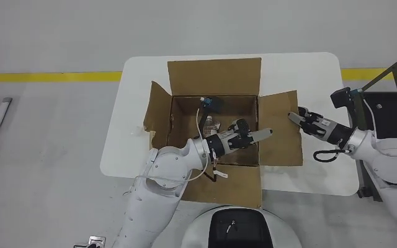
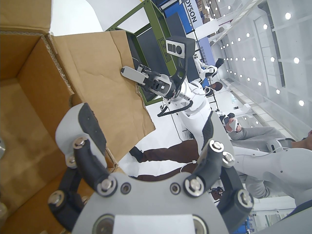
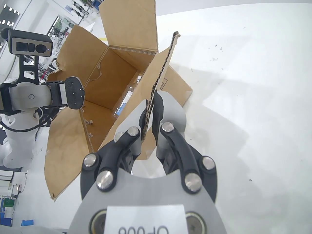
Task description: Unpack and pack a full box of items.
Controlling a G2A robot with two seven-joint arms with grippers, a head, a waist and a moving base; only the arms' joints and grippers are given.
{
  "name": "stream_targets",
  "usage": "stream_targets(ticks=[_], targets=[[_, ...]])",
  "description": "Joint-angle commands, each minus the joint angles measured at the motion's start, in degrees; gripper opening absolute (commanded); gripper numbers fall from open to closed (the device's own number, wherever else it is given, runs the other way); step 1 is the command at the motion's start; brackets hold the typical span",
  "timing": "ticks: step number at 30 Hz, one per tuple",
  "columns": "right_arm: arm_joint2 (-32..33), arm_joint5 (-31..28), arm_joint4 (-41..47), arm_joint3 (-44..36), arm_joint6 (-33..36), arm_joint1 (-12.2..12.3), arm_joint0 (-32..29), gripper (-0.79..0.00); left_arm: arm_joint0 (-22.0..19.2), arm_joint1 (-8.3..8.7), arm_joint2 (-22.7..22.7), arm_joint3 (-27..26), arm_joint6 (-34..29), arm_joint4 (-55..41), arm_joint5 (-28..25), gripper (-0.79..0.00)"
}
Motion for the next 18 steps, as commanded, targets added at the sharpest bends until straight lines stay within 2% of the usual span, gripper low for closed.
stream_targets(ticks=[1,5,7,10,14,18], targets=[[0.06,-0.02,-0.21,-0.10,-0.05,0.03,-0.06,-0.785,0.00,0.00,0.00,0.00,0.00,0.00,0.00,0.000],[0.09,0.03,-0.30,-0.15,-0.30,0.06,-0.40,-0.785,0.21,0.05,-0.14,0.05,0.61,0.78,-0.03,0.000],[0.10,-0.01,-0.32,-0.14,-0.45,0.07,-0.66,-0.785,0.23,0.39,-0.53,0.69,0.76,5.13,0.43,0.000],[0.22,0.02,-0.31,-0.33,-0.78,0.08,-1.03,-0.785,-1.59,1.00,-0.55,1.97,-0.30,16.70,3.20,0.000],[0.59,0.10,-0.07,-0.85,-1.05,0.12,-1.56,-0.785,-5.04,1.67,1.70,4.11,-4.55,35.10,7.28,0.000],[1.01,0.30,0.15,-1.62,-0.99,0.19,-2.05,-0.785,-8.03,1.74,4.65,6.04,-9.32,46.39,8.89,0.000]])
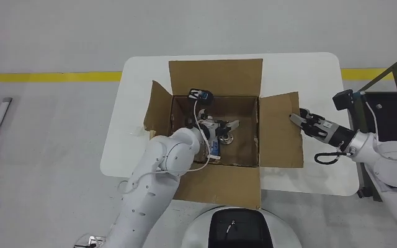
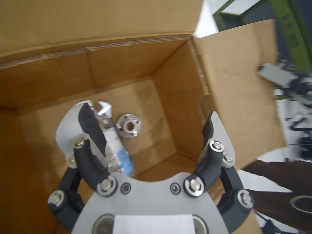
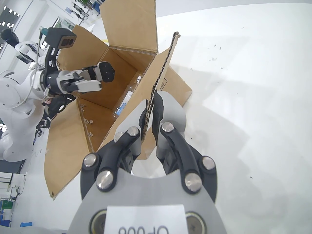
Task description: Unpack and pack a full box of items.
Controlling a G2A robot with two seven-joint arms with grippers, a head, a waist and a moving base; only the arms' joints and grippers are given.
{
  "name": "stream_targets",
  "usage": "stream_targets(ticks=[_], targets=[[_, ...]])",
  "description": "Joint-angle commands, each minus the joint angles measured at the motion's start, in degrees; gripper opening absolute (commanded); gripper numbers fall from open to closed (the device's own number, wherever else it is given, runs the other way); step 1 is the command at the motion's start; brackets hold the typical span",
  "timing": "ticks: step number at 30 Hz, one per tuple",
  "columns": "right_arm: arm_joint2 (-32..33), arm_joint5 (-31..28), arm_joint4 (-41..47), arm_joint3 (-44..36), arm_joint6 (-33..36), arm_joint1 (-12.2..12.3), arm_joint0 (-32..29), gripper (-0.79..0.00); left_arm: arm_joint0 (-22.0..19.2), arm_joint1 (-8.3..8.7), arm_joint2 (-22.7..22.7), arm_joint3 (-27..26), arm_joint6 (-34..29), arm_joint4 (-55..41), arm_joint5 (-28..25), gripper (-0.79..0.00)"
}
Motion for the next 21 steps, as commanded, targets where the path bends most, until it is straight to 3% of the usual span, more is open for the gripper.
stream_targets(ticks=[1,15,21], targets=[[0.14,0.06,0.04,-0.29,0.01,0.02,-0.17,-0.785,-1.40,0.04,1.58,0.97,-2.57,6.29,-0.71,0.000],[1.24,-0.40,0.52,-0.76,-0.47,0.19,-0.61,-0.785,-0.51,0.09,1.65,1.48,-1.97,6.64,-1.22,0.000],[2.32,-0.68,0.62,-0.86,-1.05,0.30,-0.68,-0.785,-2.64,-0.32,3.25,2.16,-7.73,8.72,-1.95,0.000]])
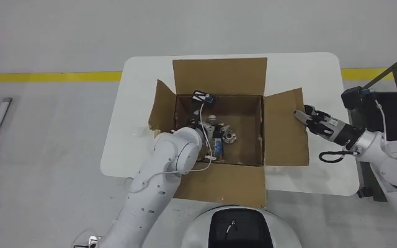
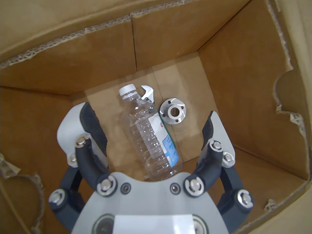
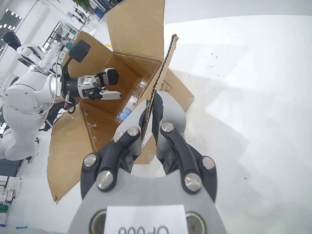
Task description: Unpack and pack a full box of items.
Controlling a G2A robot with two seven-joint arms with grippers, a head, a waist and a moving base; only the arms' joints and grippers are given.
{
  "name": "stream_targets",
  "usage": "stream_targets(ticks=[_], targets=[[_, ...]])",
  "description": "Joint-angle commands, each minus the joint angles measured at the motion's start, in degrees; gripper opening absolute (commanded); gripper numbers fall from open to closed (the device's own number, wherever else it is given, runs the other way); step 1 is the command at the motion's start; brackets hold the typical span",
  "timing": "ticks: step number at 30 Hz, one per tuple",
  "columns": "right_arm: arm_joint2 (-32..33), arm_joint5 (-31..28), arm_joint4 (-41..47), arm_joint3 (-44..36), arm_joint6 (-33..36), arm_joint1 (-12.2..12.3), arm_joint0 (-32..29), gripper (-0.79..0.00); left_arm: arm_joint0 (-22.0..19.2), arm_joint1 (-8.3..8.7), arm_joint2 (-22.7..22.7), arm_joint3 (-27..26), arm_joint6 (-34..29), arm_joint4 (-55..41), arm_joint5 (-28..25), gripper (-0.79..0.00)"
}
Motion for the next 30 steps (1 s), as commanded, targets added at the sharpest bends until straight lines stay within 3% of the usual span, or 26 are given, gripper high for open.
stream_targets(ticks=[1,6,8,26,30], targets=[[0.25,0.01,0.15,-0.16,-0.08,0.02,-0.15,-0.785,-1.02,-0.19,0.95,0.49,-2.25,0.73,-0.75,0.000],[0.64,-0.30,0.30,-0.44,-0.19,0.08,-0.62,-0.785,-3.46,-0.99,4.47,4.71,-9.77,3.40,-0.69,0.000],[0.67,-0.43,0.29,-0.39,-0.29,0.09,-0.86,-0.690,-4.38,-1.41,6.05,6.69,-11.35,5.28,-0.15,0.000],[1.03,-1.35,0.27,-0.69,-0.78,0.19,-2.04,-0.686,-3.99,-2.04,7.07,8.54,-8.52,5.20,-0.59,0.000],[0.96,-1.44,0.15,-0.62,-0.91,0.20,-2.15,-0.696,-4.92,-2.73,8.11,10.63,-10.04,6.96,1.60,0.000]])
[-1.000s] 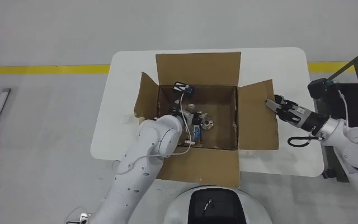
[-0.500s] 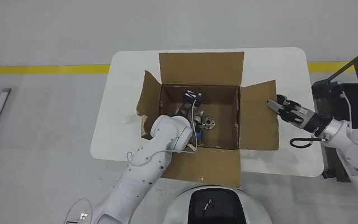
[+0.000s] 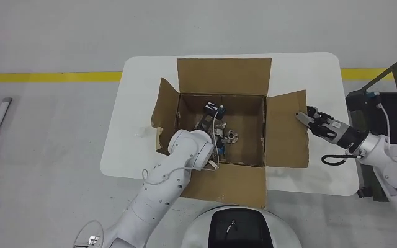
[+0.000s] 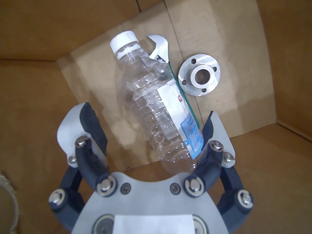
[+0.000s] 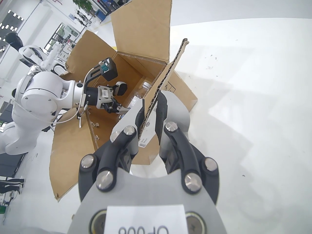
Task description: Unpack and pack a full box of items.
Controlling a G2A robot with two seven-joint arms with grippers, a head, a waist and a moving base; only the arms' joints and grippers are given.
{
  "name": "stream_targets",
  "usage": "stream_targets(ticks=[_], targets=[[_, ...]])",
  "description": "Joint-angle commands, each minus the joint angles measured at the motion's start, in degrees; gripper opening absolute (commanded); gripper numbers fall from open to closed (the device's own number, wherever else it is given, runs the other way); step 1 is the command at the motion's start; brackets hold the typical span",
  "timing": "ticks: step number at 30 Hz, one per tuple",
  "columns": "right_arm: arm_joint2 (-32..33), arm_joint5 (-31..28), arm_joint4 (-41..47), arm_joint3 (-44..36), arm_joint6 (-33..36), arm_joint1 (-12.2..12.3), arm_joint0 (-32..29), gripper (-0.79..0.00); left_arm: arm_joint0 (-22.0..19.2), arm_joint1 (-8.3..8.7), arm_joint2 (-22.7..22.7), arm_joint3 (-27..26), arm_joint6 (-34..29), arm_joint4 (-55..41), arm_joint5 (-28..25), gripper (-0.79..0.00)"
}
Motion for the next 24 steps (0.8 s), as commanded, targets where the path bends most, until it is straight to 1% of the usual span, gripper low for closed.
stream_targets(ticks=[1,6,8,9,10,11,12,15,16,17,19,20,21,22,24], targets=[[-0.02,0.09,-0.07,-0.02,0.05,0.01,-0.02,-0.696,-0.72,-0.44,0.62,1.29,-0.96,0.32,1.17,0.000],[0.15,0.16,-0.05,-0.11,-0.02,0.04,-0.19,-0.705,-2.60,-1.63,2.13,5.25,-1.88,1.30,2.82,0.000],[0.34,0.15,-0.14,-0.06,0.00,0.07,-0.30,-0.705,-3.02,-2.07,2.36,6.23,-1.88,0.83,3.24,-0.003],[0.39,0.14,-0.12,-0.04,0.02,0.08,-0.36,-0.711,-3.23,-2.27,2.43,6.63,-1.93,0.63,3.31,-0.031],[0.44,0.15,-0.05,-0.03,0.07,0.09,-0.39,-0.711,-3.37,-2.45,2.55,7.03,-1.90,0.53,3.27,-0.034],[0.49,0.18,-0.03,-0.02,0.05,0.10,-0.40,-0.711,-3.50,-2.61,2.65,7.39,-1.92,0.43,3.19,-0.009],[0.51,0.22,-0.07,-0.04,0.07,0.11,-0.43,-0.714,-3.62,-2.77,2.72,7.75,-2.06,0.37,3.14,-0.009],[0.52,0.28,0.01,-0.08,0.28,0.13,-0.43,-0.720,-3.95,-3.19,2.52,8.54,-2.41,-0.40,3.21,-0.018],[0.50,0.32,0.03,-0.10,0.31,0.14,-0.38,-0.720,-3.99,-3.32,2.35,8.94,-2.59,-0.72,3.42,-0.040],[0.45,0.39,0.04,-0.12,0.33,0.14,-0.32,-0.720,-4.12,-3.44,2.05,9.39,-2.95,-1.21,3.81,-0.077],[0.27,0.38,-0.03,-0.15,0.33,0.14,-0.15,-0.723,-4.31,-3.65,1.50,10.30,-3.22,-1.95,4.27,-0.215],[0.16,0.43,-0.06,-0.14,0.30,0.14,-0.06,-0.727,-4.42,-3.74,1.35,10.68,-3.29,-1.99,4.33,-0.262],[0.03,0.47,-0.09,-0.14,0.29,0.13,0.02,-0.730,-4.47,-3.82,1.22,10.97,-3.31,-2.03,4.32,-0.443],[-0.10,0.53,-0.07,-0.07,0.33,0.13,0.11,-0.733,-4.51,-3.88,1.04,11.22,-3.35,-2.07,4.44,-0.514],[-0.31,0.62,-0.07,0.00,0.35,0.12,0.31,-0.763,-4.53,-4.01,0.77,11.38,-3.34,-2.09,4.37,-0.785]])
